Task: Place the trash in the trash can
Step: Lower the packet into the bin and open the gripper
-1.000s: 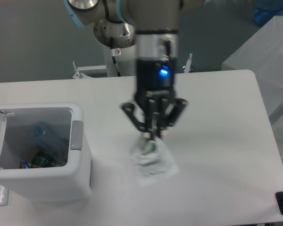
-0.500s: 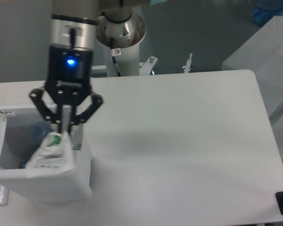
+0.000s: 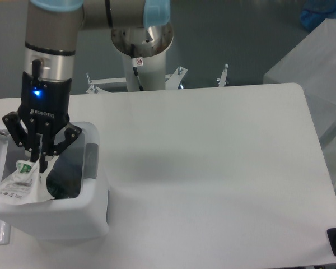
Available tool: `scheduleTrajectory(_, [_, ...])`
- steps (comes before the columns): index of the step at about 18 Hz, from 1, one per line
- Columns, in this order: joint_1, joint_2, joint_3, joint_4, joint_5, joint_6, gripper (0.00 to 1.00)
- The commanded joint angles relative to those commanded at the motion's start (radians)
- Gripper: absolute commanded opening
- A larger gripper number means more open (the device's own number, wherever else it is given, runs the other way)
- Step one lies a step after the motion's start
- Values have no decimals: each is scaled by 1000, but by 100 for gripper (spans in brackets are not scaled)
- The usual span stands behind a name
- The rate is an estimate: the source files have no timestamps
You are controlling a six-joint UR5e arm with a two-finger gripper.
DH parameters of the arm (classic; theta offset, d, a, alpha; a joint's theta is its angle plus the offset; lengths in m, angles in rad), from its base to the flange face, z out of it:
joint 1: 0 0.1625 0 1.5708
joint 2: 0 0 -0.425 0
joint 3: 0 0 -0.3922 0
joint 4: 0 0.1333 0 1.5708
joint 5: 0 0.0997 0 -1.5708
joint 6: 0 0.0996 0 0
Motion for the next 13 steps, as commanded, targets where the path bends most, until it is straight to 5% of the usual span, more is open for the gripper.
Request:
scheduleTrajectory(10, [-12, -2, -51, -2, 9, 2, 23])
scheduleTrajectory(11, [-12, 0, -52, -3, 9, 2, 28])
scheduleTrajectory(13, [-11, 3, -54, 0, 20, 8, 65])
